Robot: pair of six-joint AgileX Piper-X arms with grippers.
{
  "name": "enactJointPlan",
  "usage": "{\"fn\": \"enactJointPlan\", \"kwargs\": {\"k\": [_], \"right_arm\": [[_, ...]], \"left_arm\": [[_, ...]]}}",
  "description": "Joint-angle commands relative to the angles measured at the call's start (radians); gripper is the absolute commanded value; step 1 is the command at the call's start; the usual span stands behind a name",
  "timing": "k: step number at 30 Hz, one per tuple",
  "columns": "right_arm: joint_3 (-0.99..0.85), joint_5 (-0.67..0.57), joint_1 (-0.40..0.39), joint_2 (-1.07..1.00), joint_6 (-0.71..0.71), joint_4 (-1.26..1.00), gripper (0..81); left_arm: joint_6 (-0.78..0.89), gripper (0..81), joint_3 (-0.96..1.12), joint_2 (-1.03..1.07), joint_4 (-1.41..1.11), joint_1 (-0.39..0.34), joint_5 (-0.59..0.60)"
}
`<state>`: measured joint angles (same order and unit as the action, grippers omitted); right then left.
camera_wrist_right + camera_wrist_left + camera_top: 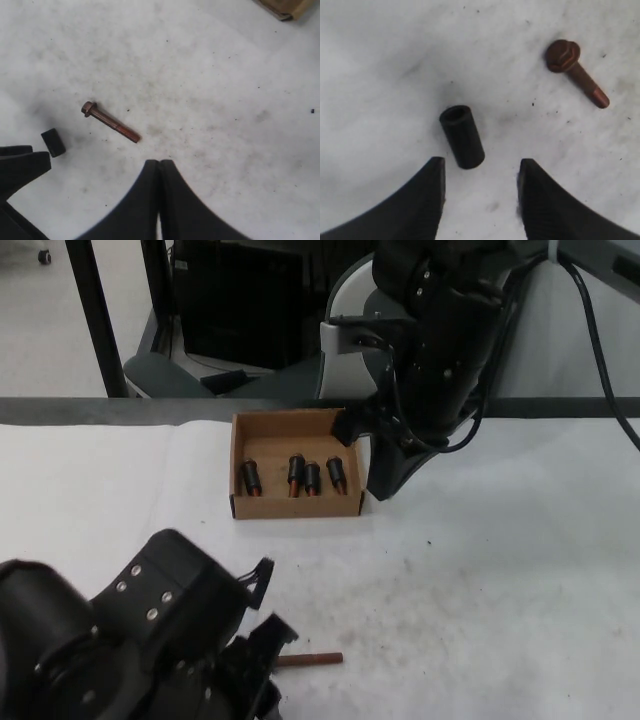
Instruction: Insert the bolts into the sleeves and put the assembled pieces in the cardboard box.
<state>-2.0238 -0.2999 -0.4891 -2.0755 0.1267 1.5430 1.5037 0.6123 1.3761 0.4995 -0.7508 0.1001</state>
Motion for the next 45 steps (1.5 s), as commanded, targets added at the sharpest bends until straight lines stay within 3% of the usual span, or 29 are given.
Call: {"fn": "enactJointPlan", "kwargs": {"k": [1, 22, 24, 28, 29, 34, 41, 45], "right_arm": [[-0.001, -0.044, 0.004, 0.021, -0.01, 0.01, 0.3], [-0.001, -0.087, 0.003, 0.021, -0.015, 0.01, 0.3], [-0.001, -0.087, 0.003, 0.021, -0.015, 0.01, 0.3], [-0.001, -0.087, 0.003, 0.021, 0.0, 0.01, 0.3], [-0.001, -0.087, 0.003, 0.021, 0.001, 0.01, 0.3], [-0.001, -0.058, -0.006, 0.021, 0.036, 0.01, 0.3], [0.0, 0.067, -0.057, 0.021, 0.061, 0.01, 0.3], [0.0, 0.121, -0.106, 0.021, 0.093, 0.01, 0.3]], "left_arm": [[0.008, 41.9, 0.02, 0.026, 0.023, 0.002, -0.024], [0.105, 40.0, 0.068, 0.184, 0.056, 0.011, -0.025], [0.107, 33.6, 0.068, 0.184, 0.056, 0.011, -0.025], [0.109, 5.0, 0.068, 0.184, 0.031, 0.011, 0.0], [0.105, 1.3, 0.068, 0.184, 0.029, 0.011, 0.008], [-0.072, 0.8, 0.068, 0.166, 0.029, 0.021, 0.065], [-0.433, 0.8, 0.068, -0.001, 0.064, 0.051, -0.03], [-0.544, 0.8, 0.065, -0.131, 0.066, 0.079, -0.071]]}}
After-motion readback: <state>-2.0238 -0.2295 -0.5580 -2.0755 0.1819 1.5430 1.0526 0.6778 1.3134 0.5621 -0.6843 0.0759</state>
